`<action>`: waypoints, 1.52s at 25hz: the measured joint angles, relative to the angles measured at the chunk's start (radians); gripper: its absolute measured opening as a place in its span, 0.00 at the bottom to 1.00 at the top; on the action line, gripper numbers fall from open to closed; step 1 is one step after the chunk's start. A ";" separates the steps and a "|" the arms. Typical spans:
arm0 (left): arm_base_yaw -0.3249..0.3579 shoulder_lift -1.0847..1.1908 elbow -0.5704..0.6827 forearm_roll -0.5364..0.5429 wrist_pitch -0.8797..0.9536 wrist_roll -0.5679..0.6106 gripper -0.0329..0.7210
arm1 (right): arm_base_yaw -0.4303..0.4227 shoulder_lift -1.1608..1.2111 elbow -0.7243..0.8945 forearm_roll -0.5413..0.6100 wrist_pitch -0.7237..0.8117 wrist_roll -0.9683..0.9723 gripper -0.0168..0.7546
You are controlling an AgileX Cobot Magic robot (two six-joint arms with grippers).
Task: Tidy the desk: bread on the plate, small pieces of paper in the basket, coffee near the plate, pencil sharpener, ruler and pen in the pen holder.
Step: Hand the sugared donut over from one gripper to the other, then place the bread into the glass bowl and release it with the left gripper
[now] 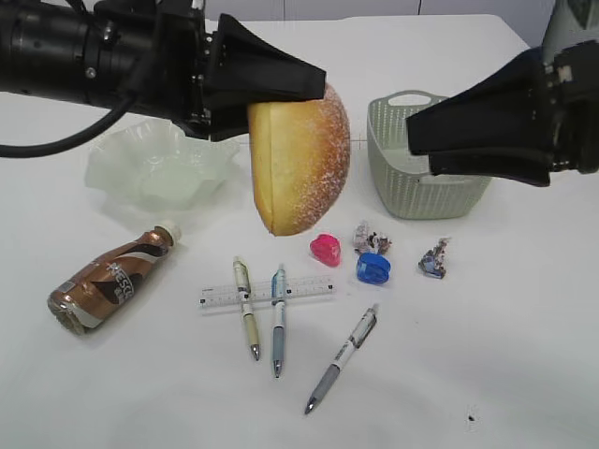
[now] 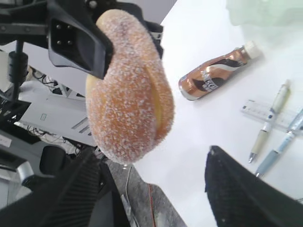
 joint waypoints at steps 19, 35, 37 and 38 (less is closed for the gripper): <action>0.118 0.000 0.000 0.128 0.000 -0.002 0.40 | -0.113 0.000 0.000 -0.413 -0.372 0.064 0.72; 0.119 0.000 -0.121 0.371 -0.032 -0.062 0.40 | -0.117 0.020 0.000 -1.540 -0.314 1.183 0.72; 0.119 0.000 -0.150 0.450 -0.078 -0.104 0.40 | -0.117 0.020 0.000 -1.625 -0.312 1.259 0.72; 0.119 0.000 -0.159 0.502 -0.110 -0.138 0.40 | -0.117 0.020 0.000 -1.646 -0.312 1.282 0.72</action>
